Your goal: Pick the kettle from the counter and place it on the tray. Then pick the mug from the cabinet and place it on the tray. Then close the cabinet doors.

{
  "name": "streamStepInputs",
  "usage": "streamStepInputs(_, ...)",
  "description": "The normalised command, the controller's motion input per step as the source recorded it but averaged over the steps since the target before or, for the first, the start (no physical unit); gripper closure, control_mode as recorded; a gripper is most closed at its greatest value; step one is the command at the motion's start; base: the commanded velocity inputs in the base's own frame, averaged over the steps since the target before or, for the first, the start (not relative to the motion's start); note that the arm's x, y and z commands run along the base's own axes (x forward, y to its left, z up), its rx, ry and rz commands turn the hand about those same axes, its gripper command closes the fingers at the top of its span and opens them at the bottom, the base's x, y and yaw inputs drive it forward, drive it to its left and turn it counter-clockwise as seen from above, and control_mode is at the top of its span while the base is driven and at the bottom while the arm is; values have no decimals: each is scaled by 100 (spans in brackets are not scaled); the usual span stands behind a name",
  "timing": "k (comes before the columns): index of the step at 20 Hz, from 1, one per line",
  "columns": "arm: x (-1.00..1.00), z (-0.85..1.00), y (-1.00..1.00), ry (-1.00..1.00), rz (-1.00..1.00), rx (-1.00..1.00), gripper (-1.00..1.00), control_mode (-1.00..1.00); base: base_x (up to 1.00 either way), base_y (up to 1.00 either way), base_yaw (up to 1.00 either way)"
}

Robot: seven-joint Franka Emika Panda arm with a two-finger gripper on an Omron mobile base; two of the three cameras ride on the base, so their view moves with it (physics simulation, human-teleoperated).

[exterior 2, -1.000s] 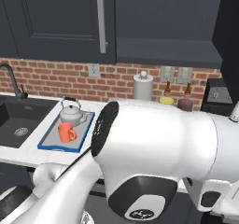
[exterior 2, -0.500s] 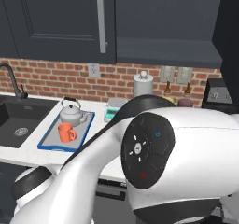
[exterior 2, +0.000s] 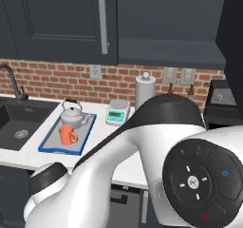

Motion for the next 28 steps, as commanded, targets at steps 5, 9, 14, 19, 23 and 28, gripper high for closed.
streamStepInputs(5, 29, -23, -10, 0, 9, -12, -100, -100, 0, 0, 0)
streamStepInputs(9, 27, -33, -6, 0, 7, -13, -100, -100, 0, 0, 0)
streamStepInputs(14, 36, -23, -4, 0, 2, -11, -100, -100, 0, 0, 0)
streamStepInputs(19, 43, -7, -4, 0, 0, -8, -100, -100, 0, 0, 0)
streamStepInputs(23, 41, 0, -2, 0, 0, -2, -100, -100, 0, 0, 0)
streamStepInputs(28, 34, 0, -3, 0, 0, 0, -100, -100, 0, 0, 0)
